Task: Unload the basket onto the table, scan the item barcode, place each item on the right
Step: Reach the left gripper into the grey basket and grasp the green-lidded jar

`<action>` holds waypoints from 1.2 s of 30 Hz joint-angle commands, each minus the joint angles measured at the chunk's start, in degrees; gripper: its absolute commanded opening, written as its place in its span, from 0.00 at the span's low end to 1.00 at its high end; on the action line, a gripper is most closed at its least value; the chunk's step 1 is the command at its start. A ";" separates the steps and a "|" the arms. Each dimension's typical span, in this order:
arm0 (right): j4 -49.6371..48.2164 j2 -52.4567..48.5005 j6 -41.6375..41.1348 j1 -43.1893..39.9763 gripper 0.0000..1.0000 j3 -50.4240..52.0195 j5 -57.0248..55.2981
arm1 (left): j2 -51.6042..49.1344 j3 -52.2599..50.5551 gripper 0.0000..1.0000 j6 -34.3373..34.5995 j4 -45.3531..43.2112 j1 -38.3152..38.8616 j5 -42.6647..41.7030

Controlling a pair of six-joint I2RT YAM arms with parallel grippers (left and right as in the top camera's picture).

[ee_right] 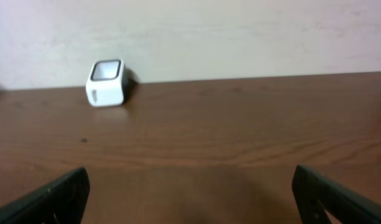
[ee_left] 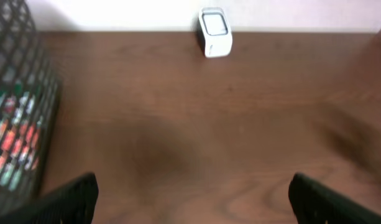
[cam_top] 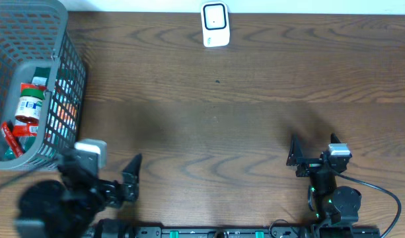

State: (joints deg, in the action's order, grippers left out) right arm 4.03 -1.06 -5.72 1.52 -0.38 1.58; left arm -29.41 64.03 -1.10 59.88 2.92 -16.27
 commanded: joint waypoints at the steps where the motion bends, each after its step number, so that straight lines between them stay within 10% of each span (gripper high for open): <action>1: 0.15 0.13 -0.66 -0.70 0.99 0.07 0.22 | -15.61 23.41 0.98 0.96 11.43 0.17 4.90; 10: 0.15 0.13 -0.66 -0.70 0.99 0.07 0.22 | -54.82 76.26 0.98 0.31 36.57 -4.00 19.34; 17: 0.15 0.13 -0.66 -0.70 0.99 0.07 0.22 | -63.56 78.71 0.98 -12.35 35.58 -17.73 18.88; 36: 0.15 0.13 -0.66 -0.70 0.99 0.07 0.22 | -88.98 77.18 0.98 -13.77 29.75 -40.52 11.15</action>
State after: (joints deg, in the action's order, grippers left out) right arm 3.99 -1.10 -5.74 1.52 -0.38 1.56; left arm -115.31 141.29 -13.63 89.78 -36.88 -2.26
